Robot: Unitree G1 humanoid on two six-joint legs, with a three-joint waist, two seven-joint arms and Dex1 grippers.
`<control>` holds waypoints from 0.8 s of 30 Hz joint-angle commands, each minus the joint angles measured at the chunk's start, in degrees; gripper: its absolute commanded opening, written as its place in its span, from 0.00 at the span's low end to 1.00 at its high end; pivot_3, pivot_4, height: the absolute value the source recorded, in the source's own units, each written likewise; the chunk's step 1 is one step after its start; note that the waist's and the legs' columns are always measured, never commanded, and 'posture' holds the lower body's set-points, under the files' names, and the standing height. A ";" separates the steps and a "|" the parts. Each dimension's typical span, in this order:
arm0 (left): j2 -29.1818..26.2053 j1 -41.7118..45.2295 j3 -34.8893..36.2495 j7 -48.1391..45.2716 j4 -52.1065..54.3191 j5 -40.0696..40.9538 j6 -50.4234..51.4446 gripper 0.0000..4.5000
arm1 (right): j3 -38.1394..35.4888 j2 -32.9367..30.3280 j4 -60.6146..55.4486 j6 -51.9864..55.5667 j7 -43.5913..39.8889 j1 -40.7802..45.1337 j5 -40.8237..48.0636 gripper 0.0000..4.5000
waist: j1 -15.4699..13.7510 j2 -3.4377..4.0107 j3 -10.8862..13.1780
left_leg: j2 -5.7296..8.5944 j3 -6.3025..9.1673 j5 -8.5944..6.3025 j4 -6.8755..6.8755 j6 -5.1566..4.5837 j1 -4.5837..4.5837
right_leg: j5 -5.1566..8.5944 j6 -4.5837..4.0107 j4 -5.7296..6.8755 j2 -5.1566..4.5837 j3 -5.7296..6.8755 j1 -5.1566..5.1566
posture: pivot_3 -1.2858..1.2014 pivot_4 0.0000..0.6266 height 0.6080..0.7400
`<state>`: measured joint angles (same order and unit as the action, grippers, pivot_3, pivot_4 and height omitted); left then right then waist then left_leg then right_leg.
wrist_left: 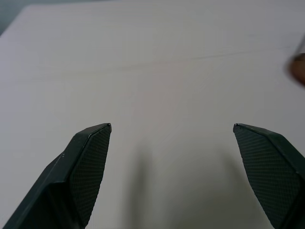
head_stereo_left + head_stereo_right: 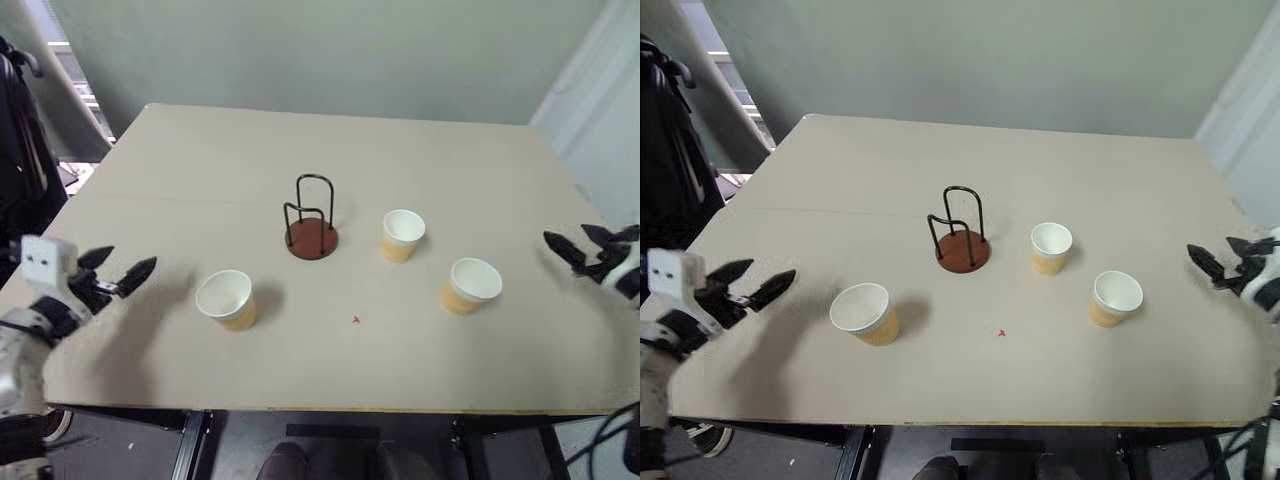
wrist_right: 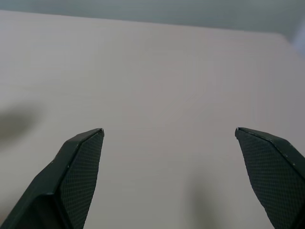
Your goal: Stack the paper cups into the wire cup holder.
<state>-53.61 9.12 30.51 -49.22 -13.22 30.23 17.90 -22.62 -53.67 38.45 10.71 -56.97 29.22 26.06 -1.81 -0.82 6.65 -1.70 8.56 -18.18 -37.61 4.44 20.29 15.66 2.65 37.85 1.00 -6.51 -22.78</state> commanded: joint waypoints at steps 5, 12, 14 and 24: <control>-13.66 5.61 -4.25 -17.13 5.32 2.99 5.45 0.97 | -0.83 -13.58 -15.75 11.36 -18.08 -0.03 6.80 1.00 | 0.03 0.00 0.00 | 0.00 -0.05 0.03 0.15 0.10 -0.21 | 0.08 -0.14 -0.03 0.05 -0.04 0.10 | 0.52 0.24 1.00; -8.58 27.52 -24.40 -22.63 0.84 -6.96 -0.63 0.97 | 2.70 -12.72 -26.89 14.00 -22.18 3.14 8.80 1.00 | -0.11 -0.05 0.04 | -0.05 0.08 0.02 -0.38 0.05 -0.16 | 0.04 -0.11 0.15 0.14 -0.04 0.13 | 0.52 0.24 1.00; -4.57 32.62 -28.33 -21.55 -2.87 -10.70 -2.90 0.97 | 2.90 -11.81 -29.05 14.73 -21.77 3.35 9.36 1.00 | 0.00 -0.05 0.04 | -0.03 0.11 -0.01 -0.45 -0.02 -0.13 | -0.01 -0.01 0.10 0.10 -0.04 0.14 | 0.52 0.24 1.00; 9.47 45.33 -40.46 -21.48 -18.99 -23.62 -11.92 0.97 | -2.08 -10.68 -44.97 22.50 -18.24 0.05 17.02 1.00 | 0.32 -0.04 0.05 | -0.06 0.19 -0.01 -0.56 -0.04 0.83 | -0.32 0.55 -0.55 0.12 0.05 -0.28 | 0.52 0.24 1.00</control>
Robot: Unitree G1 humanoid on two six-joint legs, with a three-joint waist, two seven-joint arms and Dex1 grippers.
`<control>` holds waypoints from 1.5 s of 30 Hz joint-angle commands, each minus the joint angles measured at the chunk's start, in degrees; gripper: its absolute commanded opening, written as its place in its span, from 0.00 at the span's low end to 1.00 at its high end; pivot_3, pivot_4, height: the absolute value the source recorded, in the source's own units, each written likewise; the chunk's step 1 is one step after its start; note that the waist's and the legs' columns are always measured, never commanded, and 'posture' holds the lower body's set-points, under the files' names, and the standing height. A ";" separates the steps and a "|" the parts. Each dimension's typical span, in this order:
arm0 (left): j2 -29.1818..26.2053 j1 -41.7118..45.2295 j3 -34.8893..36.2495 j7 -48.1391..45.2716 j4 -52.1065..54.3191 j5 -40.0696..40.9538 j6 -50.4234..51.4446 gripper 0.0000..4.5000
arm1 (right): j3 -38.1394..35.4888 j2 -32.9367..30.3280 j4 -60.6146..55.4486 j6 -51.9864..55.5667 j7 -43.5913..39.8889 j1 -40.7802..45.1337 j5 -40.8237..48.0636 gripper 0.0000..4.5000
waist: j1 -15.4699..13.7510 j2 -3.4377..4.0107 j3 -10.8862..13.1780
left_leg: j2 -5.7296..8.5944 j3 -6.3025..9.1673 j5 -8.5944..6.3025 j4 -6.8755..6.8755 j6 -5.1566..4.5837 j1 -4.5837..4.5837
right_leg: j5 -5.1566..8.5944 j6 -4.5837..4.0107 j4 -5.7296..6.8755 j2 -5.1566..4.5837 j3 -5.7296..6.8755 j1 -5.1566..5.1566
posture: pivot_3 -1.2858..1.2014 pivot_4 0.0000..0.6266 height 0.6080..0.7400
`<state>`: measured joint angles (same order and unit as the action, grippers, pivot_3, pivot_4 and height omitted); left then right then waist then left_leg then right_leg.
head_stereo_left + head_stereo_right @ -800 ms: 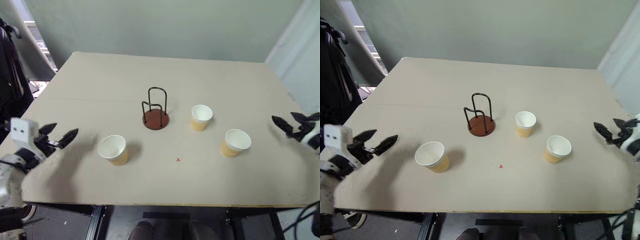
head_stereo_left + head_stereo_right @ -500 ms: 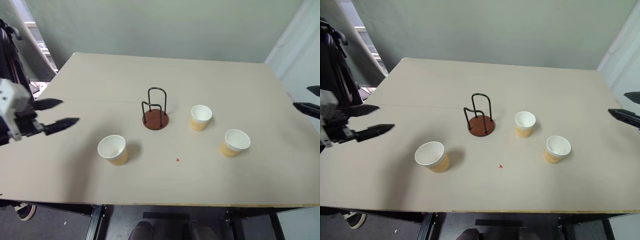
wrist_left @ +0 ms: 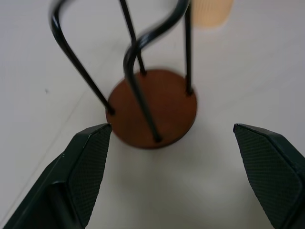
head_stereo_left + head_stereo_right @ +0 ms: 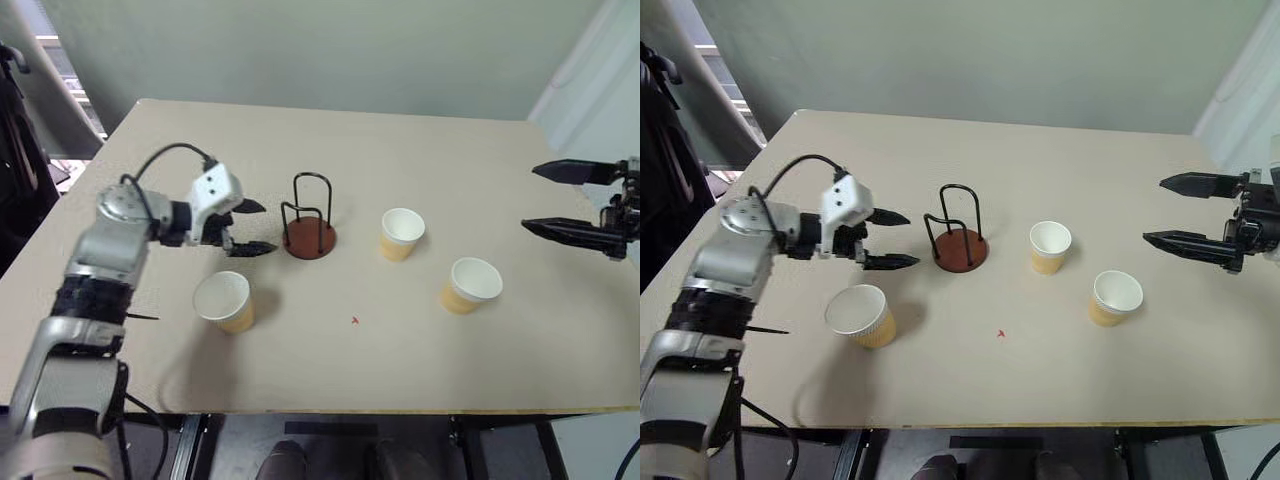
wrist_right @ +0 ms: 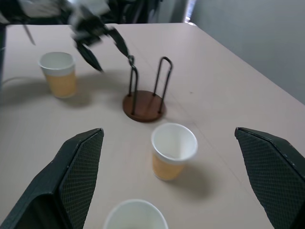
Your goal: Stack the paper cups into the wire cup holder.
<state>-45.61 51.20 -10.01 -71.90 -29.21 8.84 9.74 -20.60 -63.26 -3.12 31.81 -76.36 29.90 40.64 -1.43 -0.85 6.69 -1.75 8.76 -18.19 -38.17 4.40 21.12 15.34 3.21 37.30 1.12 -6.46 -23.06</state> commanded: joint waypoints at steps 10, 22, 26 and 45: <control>11.17 8.65 -0.01 5.55 -14.34 -7.12 -9.45 0.97 | -9.45 -1.15 -7.92 3.64 4.73 -7.02 3.65 1.00 | -0.94 0.00 0.00 | 0.12 -0.03 0.01 -0.43 -0.62 0.15 | -0.37 0.76 -0.39 -0.32 -0.04 0.16 | 0.52 0.24 1.00; 14.66 11.44 1.08 12.86 -19.76 -9.95 -11.15 0.76 | -11.02 -0.73 -9.81 3.72 7.30 -10.60 4.11 1.00 | -1.23 0.01 0.00 | 0.17 -0.41 -0.06 -0.89 -0.75 0.15 | -0.39 0.91 -0.35 -0.23 -0.11 0.18 | 0.52 0.24 1.00; 14.87 11.67 1.54 13.17 -19.82 -10.07 -11.31 0.43 | -10.83 -0.75 -9.72 3.52 7.78 -10.73 4.07 1.00 | -1.53 0.01 0.00 | 0.18 -0.41 -0.07 -0.90 -0.76 0.15 | -0.38 0.93 -0.36 -0.24 -0.11 0.18 | 0.52 0.24 1.00; 11.83 9.07 6.02 -2.16 -1.16 1.52 -1.37 0.01 | -8.70 -0.77 -8.90 2.62 8.71 -9.50 3.34 1.00 | -2.01 0.01 -0.02 | 0.70 -0.41 -0.07 -0.97 -0.76 0.25 | -0.38 0.97 -0.30 -0.24 -0.10 0.12 | 0.52 0.24 1.00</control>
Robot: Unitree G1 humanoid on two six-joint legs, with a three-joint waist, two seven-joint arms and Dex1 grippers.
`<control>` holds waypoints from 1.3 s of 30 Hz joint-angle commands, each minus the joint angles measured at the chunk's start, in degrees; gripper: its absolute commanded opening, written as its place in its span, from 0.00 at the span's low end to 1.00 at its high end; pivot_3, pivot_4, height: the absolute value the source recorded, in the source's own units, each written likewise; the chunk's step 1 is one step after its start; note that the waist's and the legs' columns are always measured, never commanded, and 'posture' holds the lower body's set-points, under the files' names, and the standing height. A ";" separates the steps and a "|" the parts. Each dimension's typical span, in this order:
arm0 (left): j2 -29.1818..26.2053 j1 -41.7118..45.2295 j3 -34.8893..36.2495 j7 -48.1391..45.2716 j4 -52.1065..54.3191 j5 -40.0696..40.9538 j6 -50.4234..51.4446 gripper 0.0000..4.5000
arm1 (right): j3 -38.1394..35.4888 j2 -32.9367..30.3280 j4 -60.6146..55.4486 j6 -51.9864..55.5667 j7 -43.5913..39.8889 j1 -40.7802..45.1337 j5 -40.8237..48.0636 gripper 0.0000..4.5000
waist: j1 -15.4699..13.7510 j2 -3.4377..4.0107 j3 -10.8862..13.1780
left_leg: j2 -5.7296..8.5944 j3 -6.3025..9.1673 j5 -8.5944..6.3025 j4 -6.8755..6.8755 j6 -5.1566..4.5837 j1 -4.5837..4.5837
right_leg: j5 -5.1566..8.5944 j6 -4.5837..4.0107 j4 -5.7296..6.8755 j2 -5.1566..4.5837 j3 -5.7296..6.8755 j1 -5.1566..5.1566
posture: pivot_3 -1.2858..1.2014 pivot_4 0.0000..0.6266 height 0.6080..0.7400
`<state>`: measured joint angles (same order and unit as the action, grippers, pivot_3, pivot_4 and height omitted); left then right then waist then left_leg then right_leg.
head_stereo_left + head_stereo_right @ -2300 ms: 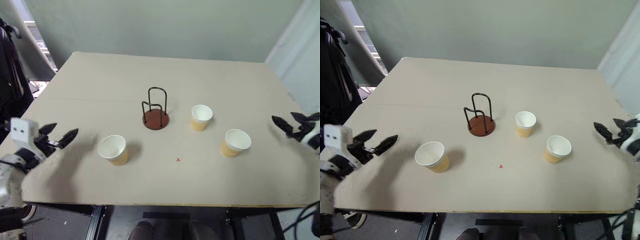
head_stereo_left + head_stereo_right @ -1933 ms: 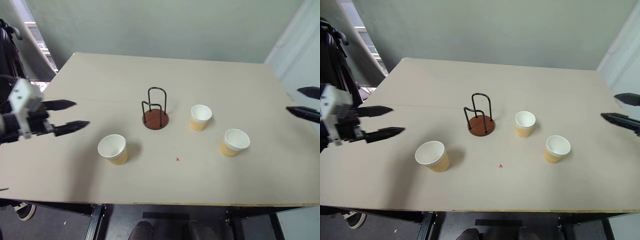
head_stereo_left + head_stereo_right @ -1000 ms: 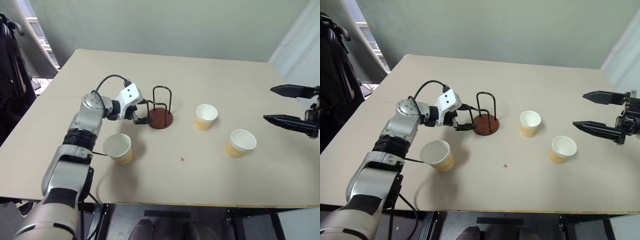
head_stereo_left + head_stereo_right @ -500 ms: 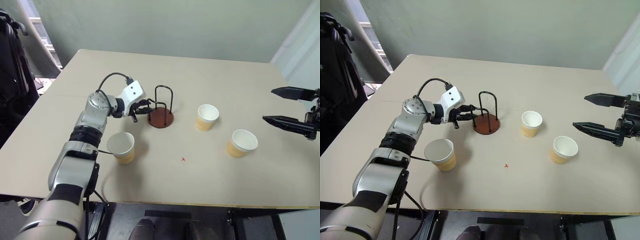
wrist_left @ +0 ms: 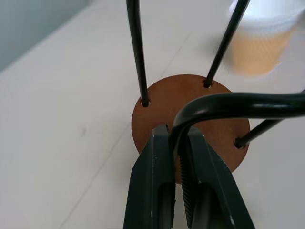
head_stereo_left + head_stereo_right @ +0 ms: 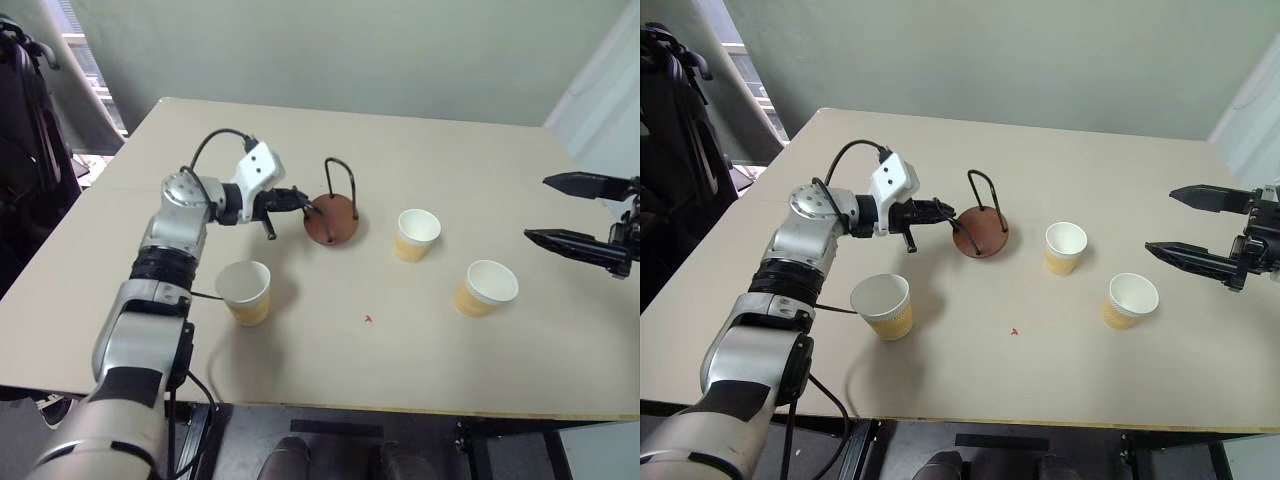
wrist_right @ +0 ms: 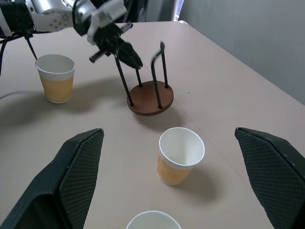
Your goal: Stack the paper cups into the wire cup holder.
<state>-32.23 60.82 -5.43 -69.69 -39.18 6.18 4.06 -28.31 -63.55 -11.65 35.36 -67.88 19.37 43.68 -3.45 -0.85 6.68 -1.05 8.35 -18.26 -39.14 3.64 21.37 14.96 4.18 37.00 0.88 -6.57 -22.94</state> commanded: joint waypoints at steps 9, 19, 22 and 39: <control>-6.33 -7.22 -1.12 -11.44 29.03 10.04 17.15 0.01 | 0.14 -0.25 -0.23 -1.16 0.33 1.73 0.08 1.00 | 0.01 0.01 -0.01 | 0.03 0.09 0.00 -0.01 -0.01 -0.04 | 0.01 0.03 0.02 -0.13 0.00 0.01 | 0.52 0.24 1.00; -4.38 -14.07 -6.26 -8.90 43.63 11.27 24.30 0.01 | 0.57 -0.05 -0.74 -1.02 0.45 1.77 0.26 1.00 | 0.05 0.01 -0.01 | -0.17 0.14 0.02 -0.08 -0.09 -0.06 | -0.04 0.14 0.04 -0.25 -0.02 0.05 | 0.52 0.24 1.00; -4.79 -16.05 -8.78 -8.48 45.97 10.03 23.84 0.01 | 0.42 -0.05 -0.96 -0.84 0.37 1.61 0.45 1.00 | 0.12 0.02 -0.02 | -0.18 0.12 0.02 -0.06 -0.09 -0.09 | -0.04 0.14 0.06 -0.23 -0.02 0.05 | 0.52 0.24 1.00; -2.43 -19.42 -16.51 -5.77 42.42 2.82 16.05 0.01 | -1.30 -2.83 -9.18 1.01 -6.15 -8.63 2.35 1.00 | 0.09 0.03 -0.03 | 0.20 0.06 -0.02 -0.06 -0.18 -0.46 | -0.05 0.14 0.00 -0.24 -0.04 0.46 | 0.52 0.24 1.00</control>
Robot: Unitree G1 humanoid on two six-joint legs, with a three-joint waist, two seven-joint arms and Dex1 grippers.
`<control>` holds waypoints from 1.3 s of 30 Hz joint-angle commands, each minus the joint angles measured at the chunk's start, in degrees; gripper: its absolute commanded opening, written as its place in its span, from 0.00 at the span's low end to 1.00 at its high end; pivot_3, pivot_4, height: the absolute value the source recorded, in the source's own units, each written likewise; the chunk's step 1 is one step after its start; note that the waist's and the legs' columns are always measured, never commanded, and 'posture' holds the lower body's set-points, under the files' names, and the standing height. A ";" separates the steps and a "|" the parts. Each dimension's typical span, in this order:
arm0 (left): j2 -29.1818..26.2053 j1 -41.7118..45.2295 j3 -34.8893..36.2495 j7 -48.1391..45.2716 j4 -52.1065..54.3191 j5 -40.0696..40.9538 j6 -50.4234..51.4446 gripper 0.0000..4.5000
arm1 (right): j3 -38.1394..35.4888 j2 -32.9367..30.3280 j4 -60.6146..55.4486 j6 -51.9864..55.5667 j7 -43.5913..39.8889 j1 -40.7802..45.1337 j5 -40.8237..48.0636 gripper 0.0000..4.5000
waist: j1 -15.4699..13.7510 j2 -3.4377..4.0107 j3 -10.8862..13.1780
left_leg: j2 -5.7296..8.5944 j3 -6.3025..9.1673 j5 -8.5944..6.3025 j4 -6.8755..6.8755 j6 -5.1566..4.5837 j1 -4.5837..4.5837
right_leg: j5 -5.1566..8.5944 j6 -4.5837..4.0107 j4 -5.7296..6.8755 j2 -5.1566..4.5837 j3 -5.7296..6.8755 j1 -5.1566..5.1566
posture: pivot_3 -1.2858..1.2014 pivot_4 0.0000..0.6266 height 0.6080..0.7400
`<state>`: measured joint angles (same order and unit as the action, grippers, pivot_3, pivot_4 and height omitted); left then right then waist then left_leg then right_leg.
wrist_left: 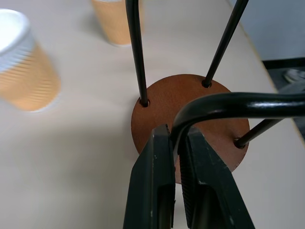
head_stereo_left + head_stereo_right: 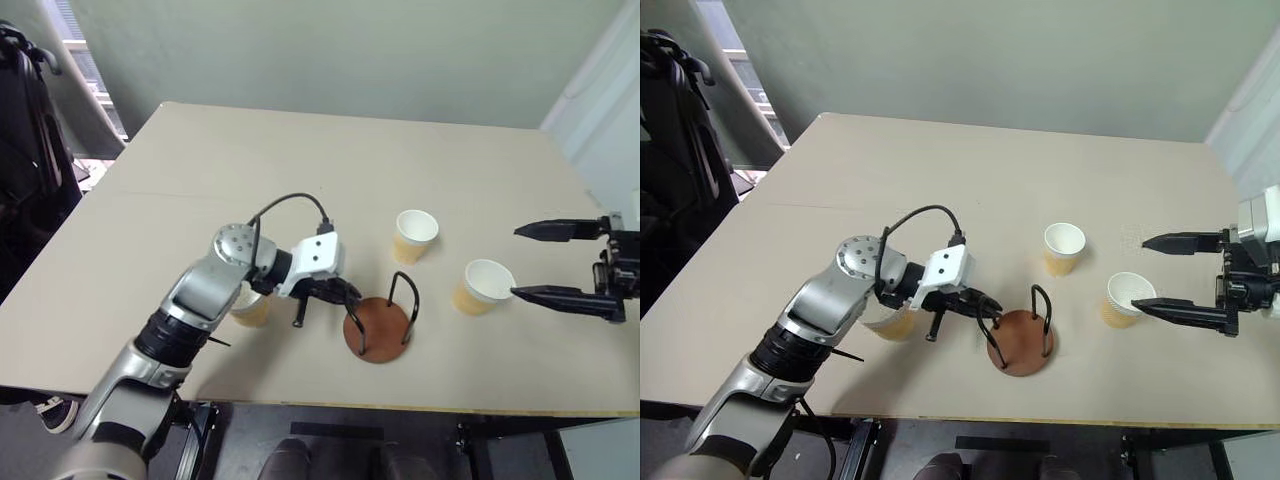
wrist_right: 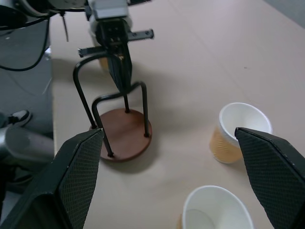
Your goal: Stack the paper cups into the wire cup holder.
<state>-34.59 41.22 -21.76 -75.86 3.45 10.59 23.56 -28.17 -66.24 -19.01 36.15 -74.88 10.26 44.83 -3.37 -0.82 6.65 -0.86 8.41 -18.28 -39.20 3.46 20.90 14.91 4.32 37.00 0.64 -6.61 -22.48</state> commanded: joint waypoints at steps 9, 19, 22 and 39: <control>1.04 0.33 -0.68 3.99 -4.57 -5.64 -9.05 0.01 | -0.34 0.33 -1.93 0.30 1.59 1.16 1.51 1.00 | -0.12 0.04 -0.02 | 0.04 0.09 -0.06 -0.01 -0.13 -0.50 | 0.00 0.01 -0.09 -0.02 0.02 0.61 | 0.52 0.24 1.00; 1.84 0.37 -0.45 5.56 -4.58 -7.40 -10.83 0.77 | 1.75 1.53 -1.87 -0.37 1.65 0.40 0.34 1.00 | 0.06 0.04 -0.02 | 0.10 0.02 -0.07 0.04 -0.15 -0.66 | 0.02 -0.02 -0.12 0.01 0.02 0.75 | 0.52 0.24 1.00; 1.44 1.30 1.32 5.85 -4.70 -7.09 -11.38 0.77 | 2.56 0.83 -1.14 -1.16 1.20 -0.34 -1.70 1.00 | 0.04 0.04 -0.02 | 0.10 0.03 -0.07 0.05 -0.15 -0.65 | 0.02 -0.01 -0.14 0.01 0.01 0.75 | 0.52 0.24 1.00; -22.90 -8.98 29.48 -3.04 14.89 14.58 3.28 0.77 | 28.12 2.01 14.10 -13.99 2.34 9.97 -27.39 1.00 | 1.38 0.04 -0.02 | -0.13 0.34 -0.09 0.28 -0.18 -0.57 | 0.03 -0.03 -0.11 -0.02 -0.08 0.41 | 0.52 0.24 1.00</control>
<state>-55.73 33.30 3.14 -78.07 15.87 22.52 25.10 -0.43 -63.76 -5.97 23.79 -72.23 19.31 19.28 -1.99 -0.78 6.63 -1.05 8.74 -18.38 -38.88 3.28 20.37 14.94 4.29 36.89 0.60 -6.71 -22.14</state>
